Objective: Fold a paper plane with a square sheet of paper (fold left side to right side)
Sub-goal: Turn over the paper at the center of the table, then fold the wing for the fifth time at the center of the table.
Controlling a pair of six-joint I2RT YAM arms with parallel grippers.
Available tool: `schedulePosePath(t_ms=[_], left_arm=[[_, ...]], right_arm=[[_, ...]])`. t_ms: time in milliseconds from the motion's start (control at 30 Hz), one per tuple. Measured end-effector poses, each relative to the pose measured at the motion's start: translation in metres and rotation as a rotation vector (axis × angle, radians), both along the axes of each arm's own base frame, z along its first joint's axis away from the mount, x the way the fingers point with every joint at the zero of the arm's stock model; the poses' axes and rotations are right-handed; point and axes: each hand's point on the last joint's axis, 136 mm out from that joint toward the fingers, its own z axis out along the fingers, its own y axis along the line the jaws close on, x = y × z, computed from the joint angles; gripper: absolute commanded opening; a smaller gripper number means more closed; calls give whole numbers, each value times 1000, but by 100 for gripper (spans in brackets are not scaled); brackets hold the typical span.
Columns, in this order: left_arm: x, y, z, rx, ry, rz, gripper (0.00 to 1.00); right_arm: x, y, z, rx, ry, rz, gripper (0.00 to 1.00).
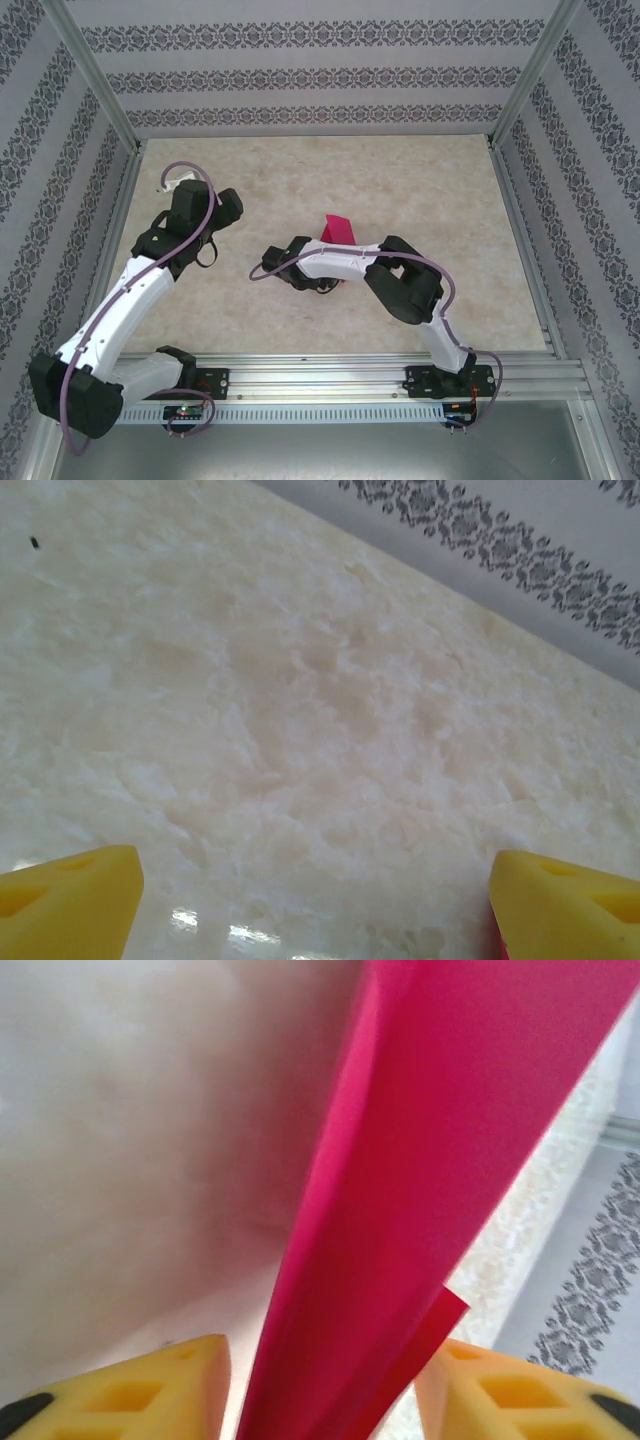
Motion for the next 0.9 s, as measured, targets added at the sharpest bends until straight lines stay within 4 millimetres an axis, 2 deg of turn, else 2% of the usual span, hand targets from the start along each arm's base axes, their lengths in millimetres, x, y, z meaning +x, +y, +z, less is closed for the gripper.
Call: schedulePosePath(t_ms=[100,167,233,367,467,567,733,900], left_arm=[[7,-11,-20,-25,60,-44,90],[13,-22,-33,-55,97,-84,89],[20,-39,-48,-104,132,-145,87],[35,-80,-75,-231,185,-293,84],[40,-114,-96,-327,225,-404,82],[36,-152,-115,-395,274,-511,78],[29,-209,-133,-446,337,-655,74],[38,-241,-141,-486,350,-715,67]], right_arm=[[-16,1,4,95,44,-6,76],[-25,-1,19,183,53,-10,78],[-32,-2,43,309,45,-19,80],[-29,-13,90,562,-7,-60,83],[-17,-37,112,742,-58,-136,89],[-6,-62,121,922,-100,-227,98],[10,-92,127,1226,-170,-342,98],[25,-108,130,1457,-199,-420,98]])
